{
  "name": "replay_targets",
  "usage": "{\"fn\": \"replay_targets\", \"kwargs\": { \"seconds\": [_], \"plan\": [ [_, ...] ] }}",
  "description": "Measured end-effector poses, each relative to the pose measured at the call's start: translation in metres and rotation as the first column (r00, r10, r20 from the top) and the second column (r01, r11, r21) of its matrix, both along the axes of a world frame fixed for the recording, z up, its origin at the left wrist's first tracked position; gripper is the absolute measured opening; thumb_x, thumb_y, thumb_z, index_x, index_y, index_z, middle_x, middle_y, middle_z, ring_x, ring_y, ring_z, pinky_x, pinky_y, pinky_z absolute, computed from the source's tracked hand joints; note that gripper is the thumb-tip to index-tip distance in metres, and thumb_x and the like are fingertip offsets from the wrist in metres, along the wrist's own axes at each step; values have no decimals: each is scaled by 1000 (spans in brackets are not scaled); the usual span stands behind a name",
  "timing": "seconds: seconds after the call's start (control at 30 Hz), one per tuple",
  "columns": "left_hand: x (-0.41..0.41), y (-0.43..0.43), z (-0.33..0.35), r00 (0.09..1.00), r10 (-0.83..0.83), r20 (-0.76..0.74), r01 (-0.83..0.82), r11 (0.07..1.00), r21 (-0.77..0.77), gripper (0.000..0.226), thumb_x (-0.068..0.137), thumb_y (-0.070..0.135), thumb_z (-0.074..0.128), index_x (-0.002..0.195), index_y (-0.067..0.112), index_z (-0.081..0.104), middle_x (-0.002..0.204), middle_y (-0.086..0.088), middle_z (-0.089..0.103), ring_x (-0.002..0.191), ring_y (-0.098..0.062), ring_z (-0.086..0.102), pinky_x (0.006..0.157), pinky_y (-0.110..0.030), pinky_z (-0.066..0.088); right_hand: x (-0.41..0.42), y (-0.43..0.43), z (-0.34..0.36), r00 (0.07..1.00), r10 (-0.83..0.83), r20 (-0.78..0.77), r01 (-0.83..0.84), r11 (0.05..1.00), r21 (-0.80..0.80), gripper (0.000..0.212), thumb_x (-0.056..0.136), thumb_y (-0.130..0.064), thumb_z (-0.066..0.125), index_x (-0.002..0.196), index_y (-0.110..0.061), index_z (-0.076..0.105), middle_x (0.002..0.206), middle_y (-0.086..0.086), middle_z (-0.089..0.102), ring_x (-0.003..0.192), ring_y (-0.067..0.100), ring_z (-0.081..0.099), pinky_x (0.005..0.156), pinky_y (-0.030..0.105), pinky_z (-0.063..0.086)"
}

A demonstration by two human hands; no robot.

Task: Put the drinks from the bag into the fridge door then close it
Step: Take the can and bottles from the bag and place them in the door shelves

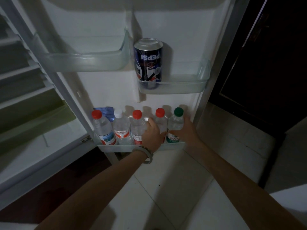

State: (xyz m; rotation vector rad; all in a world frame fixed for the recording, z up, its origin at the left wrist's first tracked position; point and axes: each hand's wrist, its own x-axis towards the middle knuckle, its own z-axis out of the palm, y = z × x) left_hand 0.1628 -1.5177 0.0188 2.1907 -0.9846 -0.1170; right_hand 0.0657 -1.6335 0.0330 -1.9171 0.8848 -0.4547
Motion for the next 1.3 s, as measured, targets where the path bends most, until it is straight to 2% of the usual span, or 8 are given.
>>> {"fn": "replay_targets", "kwargs": {
  "seconds": [0.3,0.53,0.73,0.83,0.93,1.0,1.13,1.3],
  "plan": [
    [-3,-2,5,999,42,-5,-42,999,-2,46,82,30,67,108,16,32,99,-11,56,80,-23,61,74,-36,56,5,5,-2,999,-48,-18,48,999,10,52,53,-58,73,91,-24,62,87,0,72,81,17,69,76,46,57],
    [0,-1,12,1000,-7,-17,9,994,108,52,86,27,62,119,-3,35,105,-15,55,78,-20,60,71,-26,53,2,9,6,999,-52,5,52,998,21,49,58,-48,77,96,-22,61,94,2,71,88,19,67,81,47,55],
    [-15,23,16,997,-33,-74,42,992,117,89,86,34,61,144,1,3,144,-24,29,117,-32,51,98,-38,44,-13,24,12,995,-11,97,9,1000,16,45,61,-46,81,94,-23,61,93,-1,70,90,15,68,84,47,55],
    [-22,45,15,980,-87,179,61,988,142,83,85,42,58,143,6,12,142,-20,35,120,-31,50,95,-39,45,-29,41,21,982,-39,187,55,995,-85,52,67,-12,82,100,-37,50,98,-17,62,95,2,60,86,30,51],
    [-24,72,20,919,-125,373,62,982,176,82,79,39,67,139,4,24,138,-20,43,124,-34,46,102,-43,36,-45,59,27,980,-8,200,53,974,-221,56,69,-7,79,109,-29,48,103,-20,58,97,-10,56,82,12,45],
    [-25,91,26,870,-152,469,41,971,237,85,80,44,64,142,3,22,144,-18,36,133,-32,33,110,-42,20,-54,74,32,986,24,162,33,940,-340,62,72,-16,78,125,-17,46,116,-4,59,107,4,56,87,20,46],
    [-34,129,37,817,-155,555,-3,962,274,87,80,49,63,143,3,23,146,-18,34,136,-32,29,111,-44,13,-67,109,41,997,74,32,-45,840,-540,80,77,-27,72,142,-14,29,145,9,40,134,24,36,107,43,38],
    [-55,181,52,797,-156,584,-12,962,273,82,86,48,55,145,4,17,151,-17,24,140,-30,19,112,-41,4,-86,164,51,998,59,10,-40,784,-620,79,79,-27,70,143,-6,30,148,16,34,138,29,29,108,30,17]
  ]
}}
